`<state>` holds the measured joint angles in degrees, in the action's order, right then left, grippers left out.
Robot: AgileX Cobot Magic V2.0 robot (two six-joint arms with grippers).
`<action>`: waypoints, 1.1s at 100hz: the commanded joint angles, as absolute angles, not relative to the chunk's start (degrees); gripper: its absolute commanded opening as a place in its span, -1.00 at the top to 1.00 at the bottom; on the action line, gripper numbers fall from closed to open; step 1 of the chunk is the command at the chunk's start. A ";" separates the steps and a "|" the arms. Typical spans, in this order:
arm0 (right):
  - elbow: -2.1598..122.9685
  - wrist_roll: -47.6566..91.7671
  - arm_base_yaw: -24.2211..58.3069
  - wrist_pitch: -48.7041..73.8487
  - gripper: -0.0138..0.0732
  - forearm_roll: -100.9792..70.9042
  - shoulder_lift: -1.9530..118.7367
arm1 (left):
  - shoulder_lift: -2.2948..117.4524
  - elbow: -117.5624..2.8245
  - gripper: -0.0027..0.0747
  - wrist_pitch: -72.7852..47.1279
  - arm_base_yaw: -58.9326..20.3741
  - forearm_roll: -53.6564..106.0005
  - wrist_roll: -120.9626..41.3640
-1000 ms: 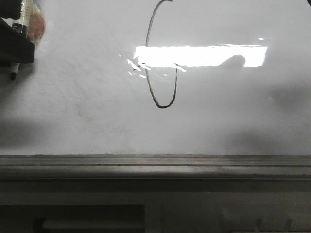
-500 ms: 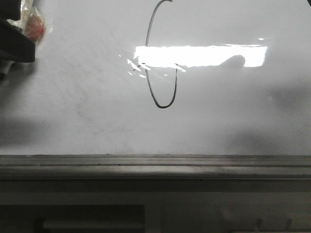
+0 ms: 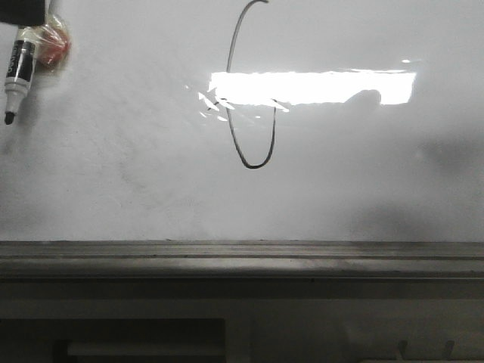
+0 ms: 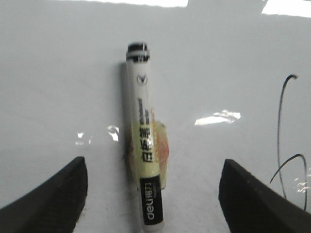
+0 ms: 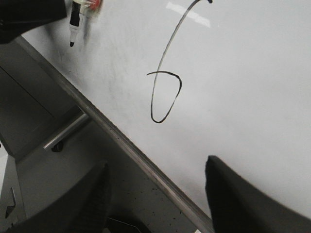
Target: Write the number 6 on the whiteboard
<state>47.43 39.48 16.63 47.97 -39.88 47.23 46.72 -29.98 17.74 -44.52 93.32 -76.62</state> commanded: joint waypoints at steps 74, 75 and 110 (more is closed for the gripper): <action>23.63 40.74 16.14 18.55 0.84 -42.28 12.94 | 11.85 -17.31 0.98 2.33 -44.78 89.97 -86.66; 23.32 40.74 16.14 18.57 0.84 -42.28 12.21 | 11.62 -16.91 0.98 2.33 -44.78 89.85 -86.66; 15.56 40.74 16.14 17.87 0.84 -42.28 3.87 | 1.47 -11.77 0.98 2.33 -44.78 89.86 -86.66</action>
